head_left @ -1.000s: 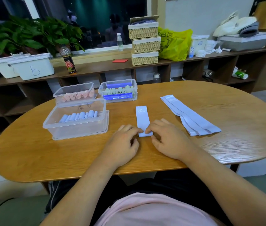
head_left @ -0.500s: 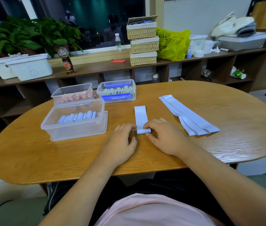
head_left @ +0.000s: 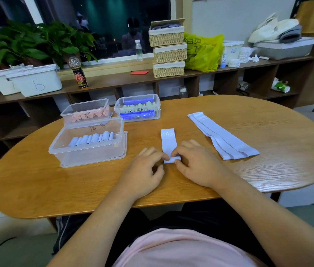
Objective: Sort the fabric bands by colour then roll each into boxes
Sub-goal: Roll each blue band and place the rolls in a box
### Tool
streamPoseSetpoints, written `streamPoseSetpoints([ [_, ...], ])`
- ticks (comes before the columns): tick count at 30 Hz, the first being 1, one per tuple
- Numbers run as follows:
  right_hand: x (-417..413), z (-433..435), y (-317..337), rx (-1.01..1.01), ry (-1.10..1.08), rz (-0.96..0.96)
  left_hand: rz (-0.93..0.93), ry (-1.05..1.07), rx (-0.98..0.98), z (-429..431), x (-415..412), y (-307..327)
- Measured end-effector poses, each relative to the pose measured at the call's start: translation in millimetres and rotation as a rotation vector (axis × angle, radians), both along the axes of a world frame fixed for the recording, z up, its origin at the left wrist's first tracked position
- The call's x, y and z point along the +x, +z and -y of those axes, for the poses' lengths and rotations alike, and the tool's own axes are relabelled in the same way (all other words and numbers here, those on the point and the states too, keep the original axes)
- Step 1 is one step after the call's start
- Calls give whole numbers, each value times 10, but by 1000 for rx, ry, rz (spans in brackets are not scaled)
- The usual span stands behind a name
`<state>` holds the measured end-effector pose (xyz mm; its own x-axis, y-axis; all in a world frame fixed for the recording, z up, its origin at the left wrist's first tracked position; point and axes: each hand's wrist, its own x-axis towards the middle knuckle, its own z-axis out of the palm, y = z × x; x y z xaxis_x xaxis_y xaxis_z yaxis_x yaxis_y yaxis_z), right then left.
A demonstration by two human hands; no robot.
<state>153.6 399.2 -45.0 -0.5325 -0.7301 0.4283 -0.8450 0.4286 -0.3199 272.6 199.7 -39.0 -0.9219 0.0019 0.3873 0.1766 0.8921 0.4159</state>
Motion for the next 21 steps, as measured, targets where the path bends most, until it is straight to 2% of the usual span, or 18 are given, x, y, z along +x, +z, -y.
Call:
streamPoseSetpoints([
  [5,-8,-9,11,34,-46,10,41,28,-43,-6,-30,10],
  [12,14,-9,34,19,-5,-7,81,87,-98,-27,-59,14],
  [21,-109,120,27,48,-75,43,105,182,30,-7,-65,7],
])
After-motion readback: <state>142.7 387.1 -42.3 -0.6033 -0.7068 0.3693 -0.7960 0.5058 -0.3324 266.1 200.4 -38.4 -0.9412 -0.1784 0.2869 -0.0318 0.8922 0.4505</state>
